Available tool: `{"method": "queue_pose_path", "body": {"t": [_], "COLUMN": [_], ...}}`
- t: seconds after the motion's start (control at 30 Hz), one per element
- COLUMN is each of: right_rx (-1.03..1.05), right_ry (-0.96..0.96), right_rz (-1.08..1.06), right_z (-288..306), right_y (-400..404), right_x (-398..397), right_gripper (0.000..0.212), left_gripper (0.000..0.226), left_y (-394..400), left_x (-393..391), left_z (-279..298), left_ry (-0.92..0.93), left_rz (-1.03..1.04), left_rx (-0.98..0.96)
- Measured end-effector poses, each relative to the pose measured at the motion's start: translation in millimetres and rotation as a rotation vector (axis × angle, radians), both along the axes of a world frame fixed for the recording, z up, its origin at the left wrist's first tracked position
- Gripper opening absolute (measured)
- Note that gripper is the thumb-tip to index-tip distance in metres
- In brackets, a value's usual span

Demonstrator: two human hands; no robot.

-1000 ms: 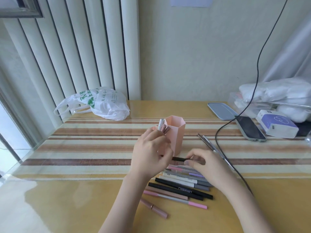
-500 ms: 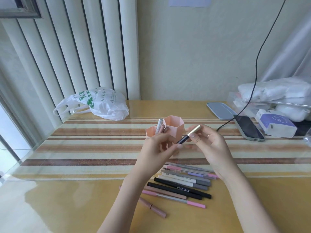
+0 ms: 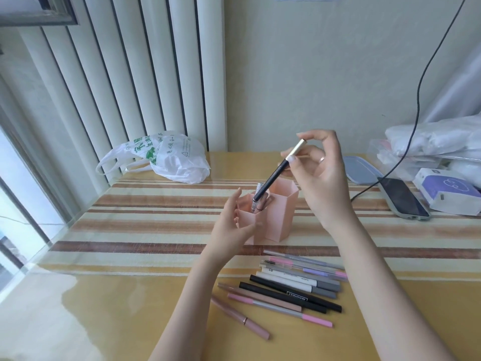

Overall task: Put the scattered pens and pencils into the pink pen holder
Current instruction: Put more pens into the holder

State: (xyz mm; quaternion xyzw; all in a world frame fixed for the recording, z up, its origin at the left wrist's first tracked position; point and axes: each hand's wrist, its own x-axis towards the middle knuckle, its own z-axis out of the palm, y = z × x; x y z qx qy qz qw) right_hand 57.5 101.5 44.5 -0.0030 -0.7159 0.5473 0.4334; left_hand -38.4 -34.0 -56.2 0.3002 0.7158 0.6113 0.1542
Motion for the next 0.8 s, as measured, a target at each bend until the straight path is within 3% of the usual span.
{"method": "queue_pose_path", "body": {"t": [0.17, 0.33, 0.63, 0.8], "right_rx": [0.080, 0.051, 0.066, 0.223], "right_ry": [-0.046, -0.124, -0.252, -0.394], "right_rz": [0.005, 0.006, 0.155, 0.042], "right_z": [-11, -27, -32, -39], "right_y": [-7, -2, 11, 15], "right_x": [-16, -21, -22, -25], "right_gripper": [0.034, 0.016, 0.008, 0.010], "left_gripper": [0.079, 0.066, 0.021, 0.009], "left_y": [4, 11, 2, 7], "left_x": [-2, 6, 6, 2], "left_z": [0, 3, 18, 15], "left_ry": [0.054, 0.200, 0.048, 0.020], "left_rz": [0.087, 0.113, -0.023, 0.038], "left_rx": [0.038, -0.002, 0.129, 0.162]}}
